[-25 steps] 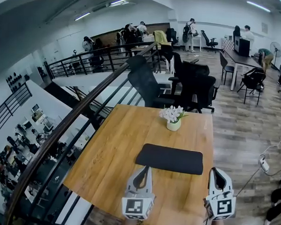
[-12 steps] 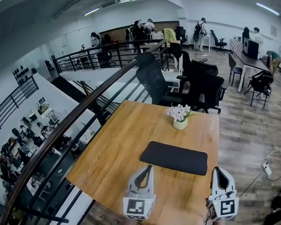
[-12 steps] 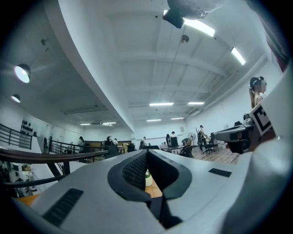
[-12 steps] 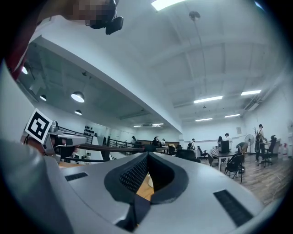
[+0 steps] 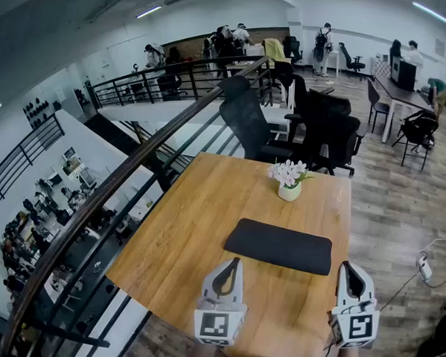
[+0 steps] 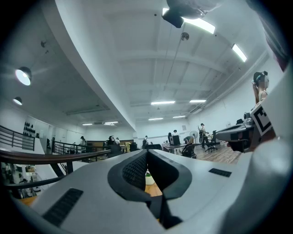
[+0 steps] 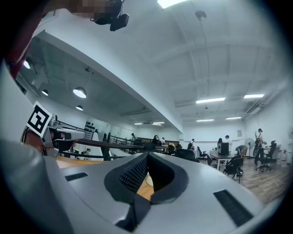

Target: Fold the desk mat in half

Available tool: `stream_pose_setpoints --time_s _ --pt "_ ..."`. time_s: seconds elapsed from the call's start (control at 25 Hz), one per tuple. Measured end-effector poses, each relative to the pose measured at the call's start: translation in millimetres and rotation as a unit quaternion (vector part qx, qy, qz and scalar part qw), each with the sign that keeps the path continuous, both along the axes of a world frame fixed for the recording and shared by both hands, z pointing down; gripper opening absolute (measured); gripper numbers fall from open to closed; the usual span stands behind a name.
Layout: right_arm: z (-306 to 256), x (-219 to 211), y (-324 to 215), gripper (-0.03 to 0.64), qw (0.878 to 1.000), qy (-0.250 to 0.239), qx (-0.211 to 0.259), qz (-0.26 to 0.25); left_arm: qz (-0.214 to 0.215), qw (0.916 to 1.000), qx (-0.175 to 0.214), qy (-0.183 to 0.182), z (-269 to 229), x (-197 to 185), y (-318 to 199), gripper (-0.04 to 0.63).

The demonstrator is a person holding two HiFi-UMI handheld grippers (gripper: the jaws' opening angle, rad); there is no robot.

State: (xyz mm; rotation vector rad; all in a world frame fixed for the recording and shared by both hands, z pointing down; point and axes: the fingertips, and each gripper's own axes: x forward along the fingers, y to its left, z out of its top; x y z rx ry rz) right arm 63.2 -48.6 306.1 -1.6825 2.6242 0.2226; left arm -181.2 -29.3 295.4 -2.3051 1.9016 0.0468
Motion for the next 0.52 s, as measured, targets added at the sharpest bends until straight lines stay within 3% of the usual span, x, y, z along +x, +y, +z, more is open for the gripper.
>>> stream_pose_setpoints --time_s 0.52 --pt "-0.5 7.7 -7.3 0.009 1.000 -0.002 0.003 0.021 -0.012 0.9998 0.013 -0.001 -7.0 -9.7 -5.2 0.020"
